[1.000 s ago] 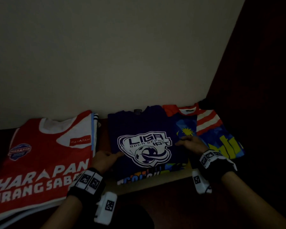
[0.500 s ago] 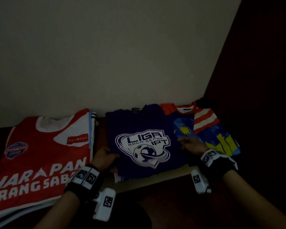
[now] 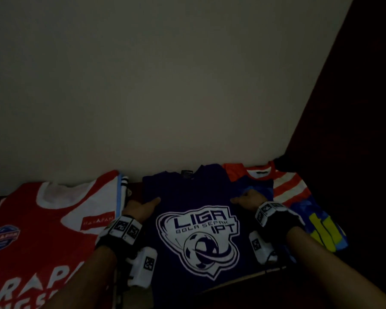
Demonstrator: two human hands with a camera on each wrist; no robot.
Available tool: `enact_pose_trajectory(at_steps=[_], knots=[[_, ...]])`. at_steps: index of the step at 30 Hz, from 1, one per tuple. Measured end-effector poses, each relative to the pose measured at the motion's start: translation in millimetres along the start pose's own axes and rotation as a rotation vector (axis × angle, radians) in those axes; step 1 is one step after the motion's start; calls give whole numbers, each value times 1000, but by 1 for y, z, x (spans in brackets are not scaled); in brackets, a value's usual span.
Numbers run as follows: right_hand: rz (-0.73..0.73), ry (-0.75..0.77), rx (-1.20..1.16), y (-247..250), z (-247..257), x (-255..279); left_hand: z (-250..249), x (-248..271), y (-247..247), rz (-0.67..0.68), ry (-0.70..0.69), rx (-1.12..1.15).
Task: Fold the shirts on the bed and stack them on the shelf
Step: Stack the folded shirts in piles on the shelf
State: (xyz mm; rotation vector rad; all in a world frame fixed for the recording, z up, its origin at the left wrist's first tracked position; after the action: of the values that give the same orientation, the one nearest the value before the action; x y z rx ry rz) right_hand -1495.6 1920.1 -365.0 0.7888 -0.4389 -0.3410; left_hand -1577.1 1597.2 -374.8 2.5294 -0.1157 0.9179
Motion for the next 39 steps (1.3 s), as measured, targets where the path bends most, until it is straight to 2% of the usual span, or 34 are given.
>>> enact_pose_trajectory(at_steps=[3,7,10,13,16,21,25,27,28,29,31,32,34,36,39], knots=[[-13,63,-43,-1,24,-29,-23,-21,1,-2,-25,-39],[-68,127,-237,-5,50,-63,-52,-35,3,2,-21,-8],[-81,154,-325,-6,61,-80,-61,-52,6,-70,-74,-22],[-74,143,-257,-4,59,-94,-67,-59,11,-96,-99,-83],[-124,143,-264,-1,49,-107,-70,-64,14,-120,-184,-120],[-120,156,-79,-2,38,-116,-68,-72,9,-116,-207,-223],[-297,208,-10,-1,48,-108,-71,-70,7,-198,-235,-218],[-412,316,50,-14,57,-94,-71,-66,0,-241,-213,-305],[-436,397,88,-24,61,-84,-70,-59,-7,-277,-247,-356],[-393,465,149,-35,67,-71,-68,-50,-15,-312,-324,-400],[-162,541,307,-56,75,-47,-60,-27,-35,-300,-481,-509],[-17,531,373,-63,76,-36,-54,-19,-46,-246,-502,-597],[197,464,448,-73,68,-24,-38,-14,-60,-106,-382,-775],[265,379,479,-68,55,-23,-21,-22,-63,-41,-283,-884],[199,280,453,-49,41,-21,-16,-25,-54,-71,-243,-845]])
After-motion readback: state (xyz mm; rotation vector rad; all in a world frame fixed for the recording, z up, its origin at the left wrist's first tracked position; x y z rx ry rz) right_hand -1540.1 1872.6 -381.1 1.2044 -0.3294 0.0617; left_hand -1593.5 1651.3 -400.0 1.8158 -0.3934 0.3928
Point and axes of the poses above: each hand's wrist, its own x-axis away from the middle knuckle, its own y-axis out of the back of the hand, z = x × y, the point moved 1 cm from there along -x, towards the middle knuckle, and after that the axes turned 12 degrees about y, right-handed, at the moved point
